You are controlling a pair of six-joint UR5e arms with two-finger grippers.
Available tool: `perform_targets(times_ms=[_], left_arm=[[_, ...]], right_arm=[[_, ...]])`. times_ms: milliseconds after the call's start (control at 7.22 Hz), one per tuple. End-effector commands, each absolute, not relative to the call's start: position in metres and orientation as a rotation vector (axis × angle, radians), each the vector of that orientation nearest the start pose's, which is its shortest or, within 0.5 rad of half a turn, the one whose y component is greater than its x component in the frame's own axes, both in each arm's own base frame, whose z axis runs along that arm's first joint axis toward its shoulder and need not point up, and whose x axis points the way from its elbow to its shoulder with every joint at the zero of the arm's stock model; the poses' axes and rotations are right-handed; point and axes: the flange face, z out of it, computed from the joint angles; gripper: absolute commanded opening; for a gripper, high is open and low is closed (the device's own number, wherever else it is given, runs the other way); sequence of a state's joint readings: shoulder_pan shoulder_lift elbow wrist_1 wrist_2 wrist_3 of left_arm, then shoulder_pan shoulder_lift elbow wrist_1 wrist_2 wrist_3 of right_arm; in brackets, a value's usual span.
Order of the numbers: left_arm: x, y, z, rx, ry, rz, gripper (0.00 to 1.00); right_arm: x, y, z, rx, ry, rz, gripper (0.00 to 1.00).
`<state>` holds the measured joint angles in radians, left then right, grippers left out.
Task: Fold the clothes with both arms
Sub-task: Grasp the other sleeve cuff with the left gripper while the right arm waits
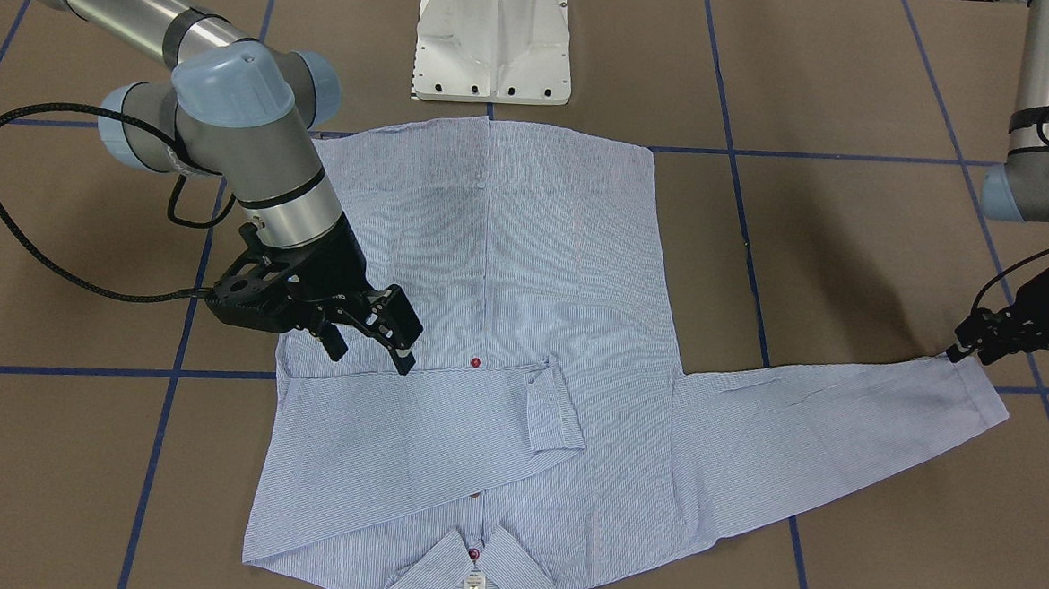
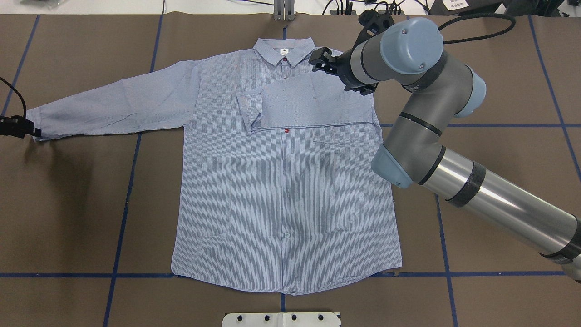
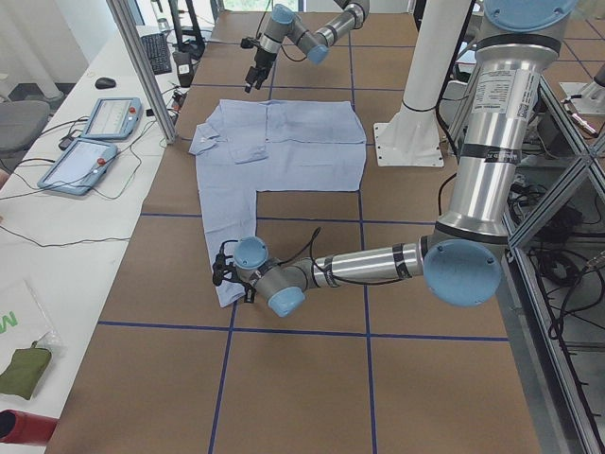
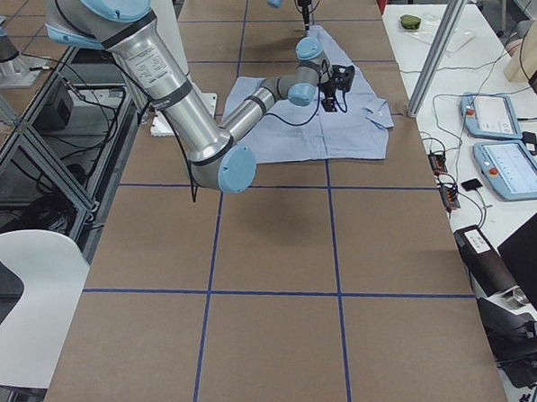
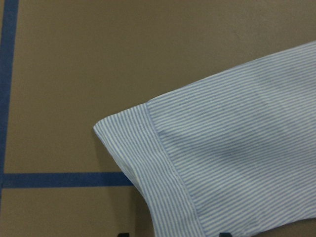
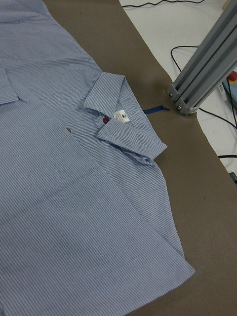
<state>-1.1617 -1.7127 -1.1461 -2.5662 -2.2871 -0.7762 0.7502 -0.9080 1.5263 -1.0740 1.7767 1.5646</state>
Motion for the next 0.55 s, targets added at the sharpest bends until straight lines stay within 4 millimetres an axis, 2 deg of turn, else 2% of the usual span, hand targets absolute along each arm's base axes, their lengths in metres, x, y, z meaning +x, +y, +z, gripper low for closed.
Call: perform_targets(times_ms=[0,277,416], left_arm=[[0.161,-0.544,0.683,0.186,0.944,-0.086,0.01],[0.163,-0.548,0.674,0.199,0.952,-0.078,0.0],[0.164,-0.552,0.648,0.237,0.976,-0.066,0.0]], right_arm=[[-0.445,-0.568,0.225,0.242,-1.116,0.547,0.99],[-0.446,-0.567,0.229,0.237,-1.111,0.546,0.99],[-0.445,-0.566,0.232,0.237,-1.111,0.546,0.99]])
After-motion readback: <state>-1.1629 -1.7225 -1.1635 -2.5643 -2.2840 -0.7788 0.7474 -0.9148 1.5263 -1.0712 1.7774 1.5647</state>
